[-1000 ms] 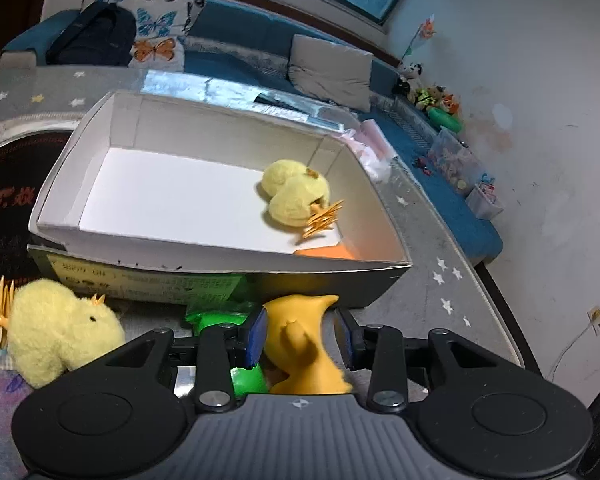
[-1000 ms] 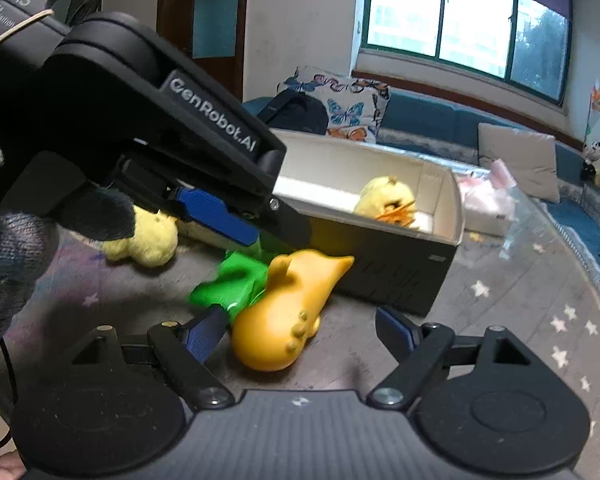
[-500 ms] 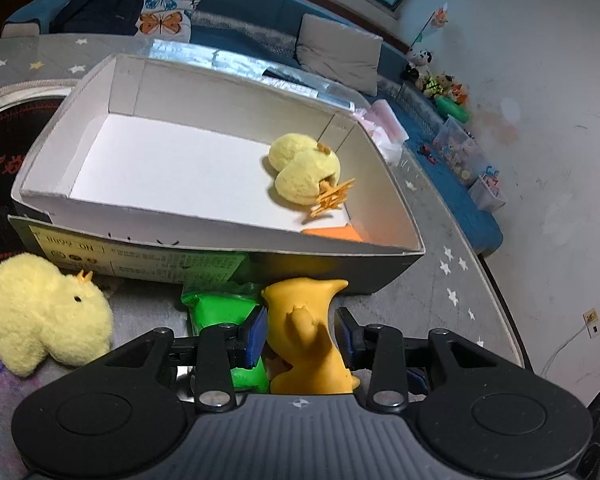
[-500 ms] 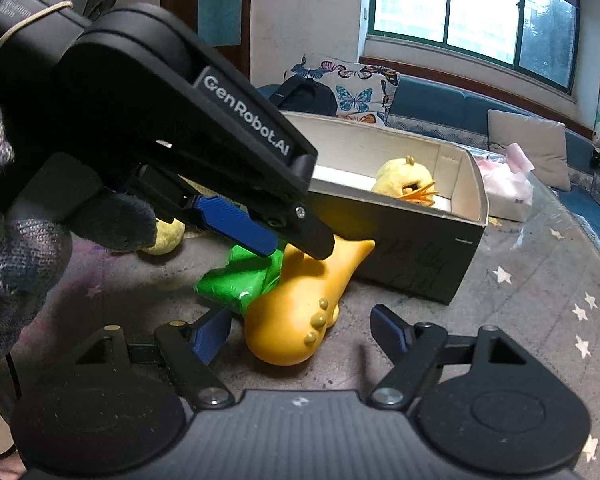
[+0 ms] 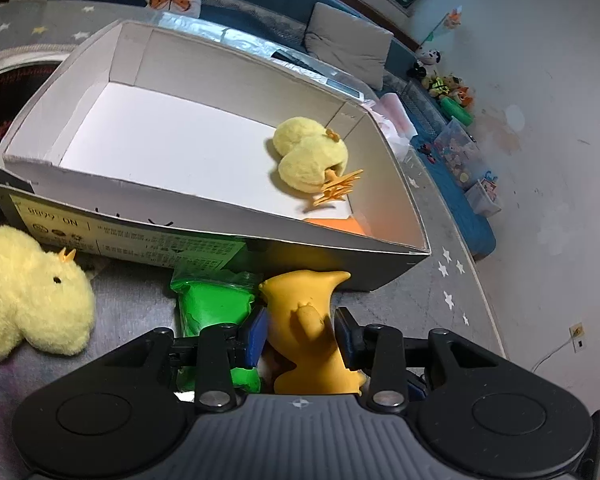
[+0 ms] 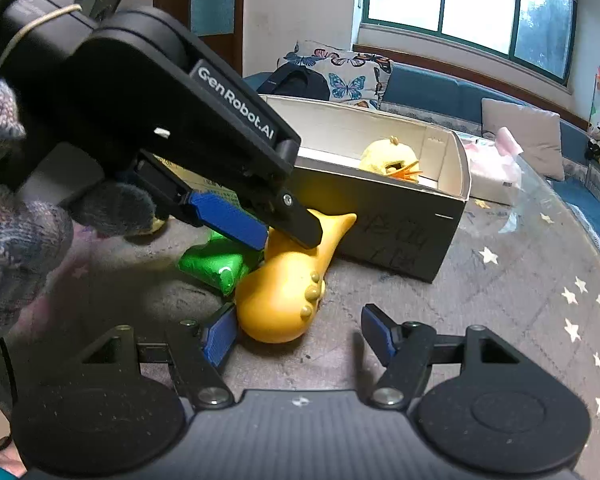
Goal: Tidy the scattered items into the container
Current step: 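Move the left tool to the yellow rubber duck and grasp it, then lift the yellow rubber duck with the left tool toward the box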
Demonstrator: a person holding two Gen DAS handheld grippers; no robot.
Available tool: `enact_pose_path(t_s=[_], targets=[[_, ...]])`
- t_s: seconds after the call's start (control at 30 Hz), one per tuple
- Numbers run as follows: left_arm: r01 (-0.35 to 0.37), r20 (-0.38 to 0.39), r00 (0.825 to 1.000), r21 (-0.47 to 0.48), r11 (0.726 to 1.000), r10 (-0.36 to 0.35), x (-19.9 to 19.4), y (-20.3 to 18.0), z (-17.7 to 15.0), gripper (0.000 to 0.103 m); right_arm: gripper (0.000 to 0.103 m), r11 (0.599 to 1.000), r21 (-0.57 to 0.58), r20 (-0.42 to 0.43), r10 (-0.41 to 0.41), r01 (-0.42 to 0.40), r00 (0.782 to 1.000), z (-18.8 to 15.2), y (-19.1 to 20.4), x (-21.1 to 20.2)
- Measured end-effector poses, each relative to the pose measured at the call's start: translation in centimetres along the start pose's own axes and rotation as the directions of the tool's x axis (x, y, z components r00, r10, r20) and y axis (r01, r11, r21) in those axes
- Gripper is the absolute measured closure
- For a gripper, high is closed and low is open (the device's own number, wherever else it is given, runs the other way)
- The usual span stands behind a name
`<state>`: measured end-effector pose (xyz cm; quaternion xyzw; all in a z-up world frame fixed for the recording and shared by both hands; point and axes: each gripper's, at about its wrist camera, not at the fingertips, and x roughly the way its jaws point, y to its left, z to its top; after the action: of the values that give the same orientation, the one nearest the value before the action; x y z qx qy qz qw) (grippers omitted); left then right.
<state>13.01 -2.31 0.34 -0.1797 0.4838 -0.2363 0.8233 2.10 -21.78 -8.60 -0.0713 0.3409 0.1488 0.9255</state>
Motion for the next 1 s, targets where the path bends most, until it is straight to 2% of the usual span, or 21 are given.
enact_pose_path(t_s=[0.13, 0.33, 0.47, 0.77, 1.0], targets=[[0.003, -0.004, 1.0, -0.006, 1.0, -0.003, 0.3, 0.1, 0.2, 0.063, 0.037, 1.0, 0.003, 0.014, 0.017, -0.017, 1.0, 0.6, 0.3, 0.2], [0.001, -0.013, 1.0, -0.018, 1.0, -0.001, 0.7, 0.1, 0.4, 0.062, 0.049, 0.999, -0.001, 0.002, 0.037, -0.037, 0.999, 0.8, 0.6, 1.1], [-0.004, -0.021, 1.0, -0.019, 1.0, 0.003, 1.1, 0.0, 0.5, 0.06, 0.053, 0.999, 0.0, 0.001, 0.04, -0.04, 0.999, 0.8, 0.5, 1.0], [-0.013, -0.027, 1.0, -0.002, 1.0, 0.013, 1.6, -0.3, 0.4, 0.06, 0.053, 0.999, -0.003, -0.002, 0.051, -0.051, 0.999, 0.8, 0.3, 1.0], [-0.019, -0.031, 0.999, 0.003, 1.0, 0.019, 0.5, -1.0, -0.1, 0.06, 0.053, 0.998, -0.014, -0.008, 0.066, -0.066, 0.998, 0.6, 0.5, -0.1]])
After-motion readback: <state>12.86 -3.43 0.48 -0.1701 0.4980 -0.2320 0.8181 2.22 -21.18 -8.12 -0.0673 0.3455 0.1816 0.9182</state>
